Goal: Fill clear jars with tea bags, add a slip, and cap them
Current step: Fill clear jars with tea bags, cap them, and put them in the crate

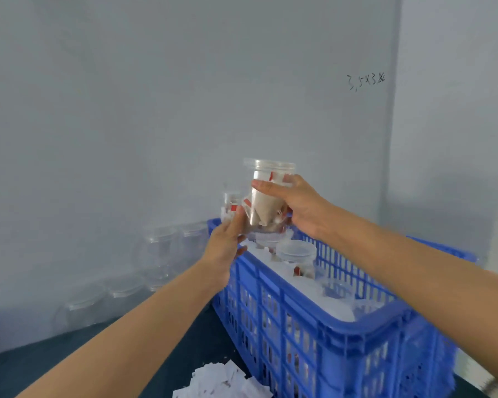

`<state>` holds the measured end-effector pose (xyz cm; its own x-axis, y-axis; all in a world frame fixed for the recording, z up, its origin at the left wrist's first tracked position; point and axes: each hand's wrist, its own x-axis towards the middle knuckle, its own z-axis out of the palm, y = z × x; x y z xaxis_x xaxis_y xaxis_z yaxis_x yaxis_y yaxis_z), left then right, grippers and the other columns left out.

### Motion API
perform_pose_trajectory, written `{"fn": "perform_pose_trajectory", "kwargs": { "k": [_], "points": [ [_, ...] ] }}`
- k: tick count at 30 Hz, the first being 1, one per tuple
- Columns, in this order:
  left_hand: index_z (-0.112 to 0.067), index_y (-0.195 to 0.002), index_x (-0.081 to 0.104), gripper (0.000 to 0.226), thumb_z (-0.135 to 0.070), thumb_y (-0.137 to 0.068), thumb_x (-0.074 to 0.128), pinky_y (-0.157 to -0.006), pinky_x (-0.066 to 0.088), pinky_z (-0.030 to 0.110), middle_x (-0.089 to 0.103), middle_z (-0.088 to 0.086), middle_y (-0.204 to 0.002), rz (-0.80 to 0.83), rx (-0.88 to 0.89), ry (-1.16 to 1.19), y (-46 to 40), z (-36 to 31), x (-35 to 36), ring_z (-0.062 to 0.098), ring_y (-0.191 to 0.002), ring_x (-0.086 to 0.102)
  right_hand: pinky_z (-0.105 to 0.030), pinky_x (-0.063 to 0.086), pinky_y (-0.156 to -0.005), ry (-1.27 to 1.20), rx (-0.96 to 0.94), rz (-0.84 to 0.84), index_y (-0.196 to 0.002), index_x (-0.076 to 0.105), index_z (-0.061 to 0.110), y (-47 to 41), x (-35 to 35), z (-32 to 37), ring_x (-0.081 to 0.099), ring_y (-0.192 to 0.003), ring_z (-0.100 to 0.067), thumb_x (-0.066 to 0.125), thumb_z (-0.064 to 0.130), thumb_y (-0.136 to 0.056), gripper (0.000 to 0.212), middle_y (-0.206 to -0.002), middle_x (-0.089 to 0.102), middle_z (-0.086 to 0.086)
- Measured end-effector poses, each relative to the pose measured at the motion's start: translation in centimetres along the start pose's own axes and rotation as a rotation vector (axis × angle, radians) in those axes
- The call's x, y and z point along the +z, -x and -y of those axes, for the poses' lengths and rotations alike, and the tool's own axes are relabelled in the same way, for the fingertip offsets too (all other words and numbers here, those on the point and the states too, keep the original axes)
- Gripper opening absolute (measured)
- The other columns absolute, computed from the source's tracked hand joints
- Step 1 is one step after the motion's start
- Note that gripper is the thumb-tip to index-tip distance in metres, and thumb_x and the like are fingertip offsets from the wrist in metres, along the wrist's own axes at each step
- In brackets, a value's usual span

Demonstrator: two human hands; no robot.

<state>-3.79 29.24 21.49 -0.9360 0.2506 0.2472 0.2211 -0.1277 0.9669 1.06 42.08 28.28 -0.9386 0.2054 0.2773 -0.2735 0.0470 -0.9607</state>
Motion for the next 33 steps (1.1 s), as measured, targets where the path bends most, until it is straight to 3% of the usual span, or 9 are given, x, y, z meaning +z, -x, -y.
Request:
{"fn": "perform_pose_trajectory", "kwargs": {
  "k": [5,8,11,13,16,18,21,27,33],
  "points": [
    [-0.02,-0.117,0.061,0.028,-0.038,-0.098,0.05,-0.092,0.046,0.026,0.065,-0.001,-0.107,0.137,0.162,-0.055,-1.1,0.6,3.3,0.018,-0.111,0.06,-0.024,0.045,-0.047,0.086,0.045,-0.016,-0.093,0.064,0.016,-0.3,-5.0,0.2,0.065,-0.063,-0.016,0.079,0.029,-0.074,0.027,-0.078,0.07,-0.003],
    [-0.03,-0.12,0.057,0.023,-0.029,-0.098,0.054,-0.086,0.046,0.019,0.065,0.0,-0.117,0.221,0.194,-0.096,-1.3,0.7,4.9,0.007,-0.104,0.06,-0.025,0.043,-0.051,0.138,0.091,-0.001,-0.09,0.063,0.019,0.2,-7.3,0.2,0.064,-0.06,-0.015,0.079,0.028,-0.069,0.028,-0.073,0.069,-0.002],
    [-0.035,-0.128,0.05,0.036,-0.021,-0.096,0.058,-0.083,0.049,0.018,0.063,-0.002,-0.119,0.304,0.217,-0.141,-1.2,1.0,6.0,0.007,-0.101,0.061,-0.021,0.042,-0.043,0.179,0.144,-0.005,-0.087,0.063,0.017,0.8,-9.1,-0.1,0.062,-0.051,-0.011,0.077,0.024,-0.073,0.021,-0.069,0.068,-0.002],
    [-0.042,-0.138,0.038,0.057,-0.018,-0.092,0.064,-0.087,0.052,0.025,0.061,-0.002,-0.121,0.352,0.227,-0.204,-1.1,1.3,6.6,0.016,-0.104,0.064,-0.023,0.046,-0.048,0.23,0.2,-0.02,-0.091,0.063,0.013,1.3,-10.1,-0.6,0.064,-0.06,-0.014,0.077,0.019,-0.073,0.023,-0.079,0.068,-0.006],
    [-0.047,-0.148,0.019,0.086,-0.014,-0.087,0.07,-0.086,0.057,0.038,0.056,0.0,-0.123,0.414,0.244,-0.358,-0.9,1.7,7.3,0.024,-0.097,0.068,-0.04,0.049,-0.074,0.33,0.308,-0.033,-0.108,0.063,0.007,2.1,-11.1,-1.7,0.06,-0.093,-0.026,0.079,0.011,-0.07,0.041,-0.101,0.067,-0.01],
    [-0.048,-0.147,0.021,0.087,-0.015,-0.085,0.072,-0.082,0.058,0.041,0.056,0.0,-0.12,0.441,0.271,-0.513,-0.9,1.9,7.6,0.022,-0.092,0.069,-0.055,0.044,-0.094,0.362,0.364,-0.021,-0.118,0.063,0.006,2.3,-11.6,-2.4,0.055,-0.112,-0.033,0.079,0.006,-0.07,0.05,-0.115,0.065,-0.013],
    [-0.042,-0.138,0.039,0.068,-0.013,-0.085,0.072,-0.083,0.057,0.04,0.057,0.004,-0.113,0.465,0.254,-0.675,-1.0,2.0,7.7,0.02,-0.095,0.067,-0.068,0.033,-0.102,0.394,0.431,-0.005,-0.125,0.059,0.006,2.4,-11.9,-3.6,0.04,-0.132,-0.037,0.08,-0.002,-0.069,0.06,-0.133,0.056,-0.016],
    [-0.026,-0.121,0.048,0.046,0.005,-0.087,0.046,-0.089,0.051,0.046,0.065,0.013,-0.099,0.49,0.214,-0.966,-0.8,2.1,7.6,0.029,-0.098,0.062,-0.067,0.042,-0.095,0.466,0.608,0.089,-0.128,0.058,0.01,2.5,-11.5,-6.1,0.037,-0.132,-0.04,0.076,-0.01,-0.073,0.061,-0.14,0.048,-0.013],
    [-0.023,-0.107,0.061,0.042,0.006,-0.084,0.041,-0.069,0.044,0.031,0.062,0.003,-0.105,0.467,0.232,-1.061,-0.6,2.3,8.0,0.02,-0.085,0.056,-0.054,0.05,-0.094,0.601,0.669,0.242,-0.1,0.057,0.011,2.2,-11.4,-6.9,0.056,-0.113,-0.038,0.064,-0.022,-0.076,0.041,-0.108,0.062,-0.019]
  ]
}}
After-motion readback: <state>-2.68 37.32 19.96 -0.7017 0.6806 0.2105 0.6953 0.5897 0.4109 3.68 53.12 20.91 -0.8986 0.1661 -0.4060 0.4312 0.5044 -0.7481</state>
